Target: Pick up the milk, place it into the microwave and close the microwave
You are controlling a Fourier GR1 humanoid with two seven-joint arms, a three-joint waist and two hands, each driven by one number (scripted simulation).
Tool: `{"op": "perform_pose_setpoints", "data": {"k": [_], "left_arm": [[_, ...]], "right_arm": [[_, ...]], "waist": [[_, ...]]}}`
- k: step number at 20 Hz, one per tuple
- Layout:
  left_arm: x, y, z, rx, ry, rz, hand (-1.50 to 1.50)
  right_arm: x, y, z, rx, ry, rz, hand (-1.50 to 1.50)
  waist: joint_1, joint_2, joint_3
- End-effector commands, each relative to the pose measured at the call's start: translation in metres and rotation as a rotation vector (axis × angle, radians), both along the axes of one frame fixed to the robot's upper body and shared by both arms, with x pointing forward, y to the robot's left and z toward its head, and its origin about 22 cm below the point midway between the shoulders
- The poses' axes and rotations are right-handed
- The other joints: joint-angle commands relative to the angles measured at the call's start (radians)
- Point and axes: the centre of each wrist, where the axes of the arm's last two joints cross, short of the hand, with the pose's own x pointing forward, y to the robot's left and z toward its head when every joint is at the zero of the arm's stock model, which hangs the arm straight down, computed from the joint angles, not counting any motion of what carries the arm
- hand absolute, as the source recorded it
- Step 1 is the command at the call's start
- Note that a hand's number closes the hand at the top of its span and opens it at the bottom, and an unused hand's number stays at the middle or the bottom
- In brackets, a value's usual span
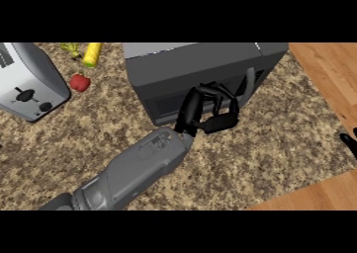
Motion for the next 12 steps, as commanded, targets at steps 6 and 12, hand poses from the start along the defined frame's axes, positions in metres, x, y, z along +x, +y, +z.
{"op": "perform_pose_setpoints", "data": {"k": [6,12], "left_arm": [[0.024,0.010,0.007,-0.028,-0.031,0.139,1.50],[0.025,0.009,0.009,-0.044,-0.043,0.141,1.50]], "right_arm": [[0.003,0.005,0.014,-0.007,-0.027,0.085,-1.50],[0.003,0.006,0.017,0.000,-0.036,0.115,-1.50]], "waist": [[-0.001,0.019,-0.003],[-0.015,0.024,-0.001]]}}
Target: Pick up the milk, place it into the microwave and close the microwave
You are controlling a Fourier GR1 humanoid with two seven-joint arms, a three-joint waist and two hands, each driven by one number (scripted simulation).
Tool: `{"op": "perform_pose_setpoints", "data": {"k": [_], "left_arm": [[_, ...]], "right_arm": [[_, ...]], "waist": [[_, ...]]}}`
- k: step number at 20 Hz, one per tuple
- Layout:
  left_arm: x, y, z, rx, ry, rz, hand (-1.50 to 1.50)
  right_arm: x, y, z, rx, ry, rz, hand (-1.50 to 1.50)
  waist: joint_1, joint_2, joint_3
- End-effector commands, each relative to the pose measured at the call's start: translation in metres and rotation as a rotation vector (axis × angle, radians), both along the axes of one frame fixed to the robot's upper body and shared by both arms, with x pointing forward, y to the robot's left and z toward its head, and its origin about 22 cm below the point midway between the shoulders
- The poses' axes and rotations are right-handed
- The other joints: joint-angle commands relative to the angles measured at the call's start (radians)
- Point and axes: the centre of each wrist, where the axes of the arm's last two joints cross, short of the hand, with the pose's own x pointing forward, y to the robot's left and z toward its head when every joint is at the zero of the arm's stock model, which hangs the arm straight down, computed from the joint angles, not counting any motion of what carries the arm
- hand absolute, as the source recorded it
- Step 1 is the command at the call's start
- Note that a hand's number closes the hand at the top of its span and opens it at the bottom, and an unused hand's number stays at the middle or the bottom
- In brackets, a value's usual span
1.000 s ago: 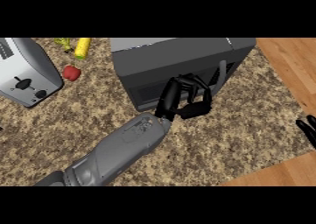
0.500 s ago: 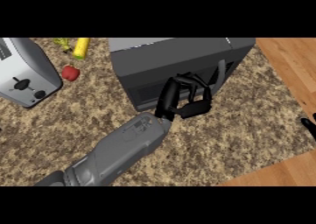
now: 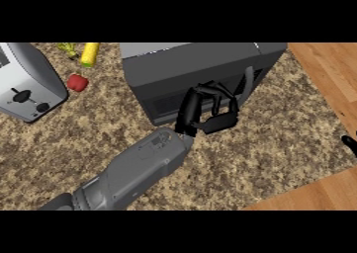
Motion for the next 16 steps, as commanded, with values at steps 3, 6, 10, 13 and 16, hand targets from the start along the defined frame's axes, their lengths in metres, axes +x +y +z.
{"op": "perform_pose_setpoints", "data": {"k": [3,6,10,13,16], "left_arm": [[0.026,0.011,0.008,0.007,0.001,0.127,1.50],[0.024,0.013,0.001,0.000,0.006,0.130,1.50],[0.026,0.011,0.006,-0.012,-0.006,0.131,1.50],[0.025,0.012,0.003,-0.014,-0.008,0.137,1.50],[0.024,0.012,0.001,-0.017,-0.013,0.147,1.50]], "right_arm": [[-0.001,0.002,0.005,-0.011,-0.001,0.047,-1.50],[-0.002,0.005,0.007,-0.017,0.002,0.062,-1.50],[-0.001,0.003,0.011,-0.025,0.000,0.073,-1.50],[-0.002,0.005,0.009,-0.008,0.004,0.073,-1.50],[-0.002,0.005,0.013,-0.007,-0.001,0.078,-1.50]], "waist": [[-0.007,0.014,0.000],[-0.008,0.016,-0.002],[-0.013,0.021,-0.001],[-0.019,0.022,0.000],[-0.020,0.021,-0.001]]}}
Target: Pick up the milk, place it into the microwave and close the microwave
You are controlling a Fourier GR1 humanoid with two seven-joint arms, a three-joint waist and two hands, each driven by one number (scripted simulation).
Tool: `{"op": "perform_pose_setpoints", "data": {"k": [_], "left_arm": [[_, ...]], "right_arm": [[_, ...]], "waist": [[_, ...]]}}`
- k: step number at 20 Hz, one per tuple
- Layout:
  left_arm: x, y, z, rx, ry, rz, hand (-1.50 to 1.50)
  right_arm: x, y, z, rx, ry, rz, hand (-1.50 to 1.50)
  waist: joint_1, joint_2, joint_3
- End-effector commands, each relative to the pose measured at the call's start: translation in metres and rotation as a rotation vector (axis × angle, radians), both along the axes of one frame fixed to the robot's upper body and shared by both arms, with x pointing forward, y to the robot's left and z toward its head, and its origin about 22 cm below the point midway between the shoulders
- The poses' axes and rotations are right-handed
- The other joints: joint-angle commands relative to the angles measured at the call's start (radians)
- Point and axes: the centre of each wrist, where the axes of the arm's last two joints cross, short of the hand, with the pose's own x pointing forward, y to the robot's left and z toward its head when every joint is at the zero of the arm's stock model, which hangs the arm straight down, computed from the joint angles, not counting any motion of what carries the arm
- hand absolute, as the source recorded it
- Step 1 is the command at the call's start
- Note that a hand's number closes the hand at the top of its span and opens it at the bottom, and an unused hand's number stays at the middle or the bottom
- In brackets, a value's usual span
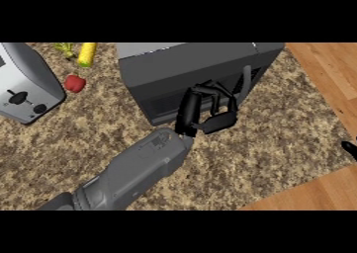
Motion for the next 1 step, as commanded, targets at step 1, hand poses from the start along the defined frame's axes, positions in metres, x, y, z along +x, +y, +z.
{"op": "perform_pose_setpoints", "data": {"k": [1], "left_arm": [[0.0246,0.0131,0.0036,0.004,0.027,0.112,1.50]], "right_arm": [[-0.0011,-0.0001,0.0028,-0.004,0.004,0.007,-1.50]], "waist": [[-0.004,0.015,-0.002]]}}
